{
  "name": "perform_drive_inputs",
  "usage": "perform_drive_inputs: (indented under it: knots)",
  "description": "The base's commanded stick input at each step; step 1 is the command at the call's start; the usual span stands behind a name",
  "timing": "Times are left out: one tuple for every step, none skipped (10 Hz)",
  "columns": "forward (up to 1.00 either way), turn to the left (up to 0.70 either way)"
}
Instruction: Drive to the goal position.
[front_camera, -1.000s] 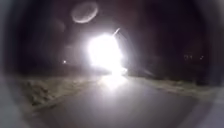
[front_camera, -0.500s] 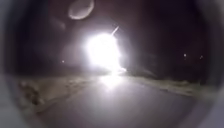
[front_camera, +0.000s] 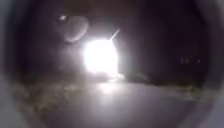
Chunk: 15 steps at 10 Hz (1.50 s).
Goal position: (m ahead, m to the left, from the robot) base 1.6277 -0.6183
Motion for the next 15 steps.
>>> perform_drive_inputs:
  knots:
    - [1.00, 0.00]
    - [1.00, 0.00]
    - [1.00, 0.00]
    - [1.00, 0.00]
    - [1.00, 0.00]
    - [1.00, 0.00]
    - [1.00, 0.00]
    - [1.00, 0.00]
    - [1.00, 0.00]
    - [1.00, 0.00]
    - [1.00, 0.00]
    - [1.00, 0.00]
    - [1.00, 0.00]
    - [1.00, 0.00]
    - [1.00, 0.00]
